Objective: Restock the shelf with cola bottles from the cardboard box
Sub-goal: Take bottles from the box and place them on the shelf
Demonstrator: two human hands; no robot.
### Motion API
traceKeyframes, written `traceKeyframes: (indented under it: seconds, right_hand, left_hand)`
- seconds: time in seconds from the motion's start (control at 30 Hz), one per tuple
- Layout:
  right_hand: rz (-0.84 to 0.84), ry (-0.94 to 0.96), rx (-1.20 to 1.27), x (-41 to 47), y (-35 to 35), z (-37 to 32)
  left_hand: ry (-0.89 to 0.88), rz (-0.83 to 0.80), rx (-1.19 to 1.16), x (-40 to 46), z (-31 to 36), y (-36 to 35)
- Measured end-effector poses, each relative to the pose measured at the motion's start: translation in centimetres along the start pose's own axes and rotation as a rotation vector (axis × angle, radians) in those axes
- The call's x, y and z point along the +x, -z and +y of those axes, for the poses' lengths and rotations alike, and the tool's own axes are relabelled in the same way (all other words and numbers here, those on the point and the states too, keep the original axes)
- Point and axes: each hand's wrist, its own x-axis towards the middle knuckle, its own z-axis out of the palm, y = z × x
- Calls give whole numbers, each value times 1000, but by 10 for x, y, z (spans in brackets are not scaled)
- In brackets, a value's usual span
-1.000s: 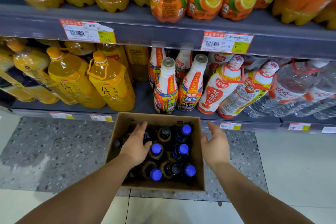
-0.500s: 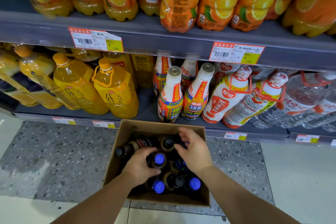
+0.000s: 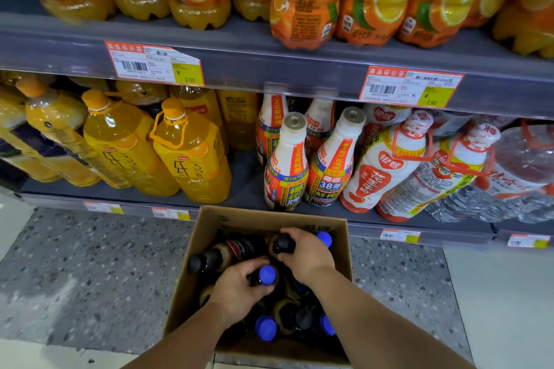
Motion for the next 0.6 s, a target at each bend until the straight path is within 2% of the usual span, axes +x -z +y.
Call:
traceKeyframes:
  seconds: [0.13, 0.3, 0.6]
  right_hand:
    - [59, -23, 55, -1, -5, 0]
    - [141, 49, 182, -24, 11, -5]
    - [226, 217, 333, -125, 117, -81]
  left_hand:
    - [-61, -7, 70, -1, 4, -4]
    - [-22, 98, -182, -17, 22, 9]
    - [-163, 156, -17, -96, 158, 73]
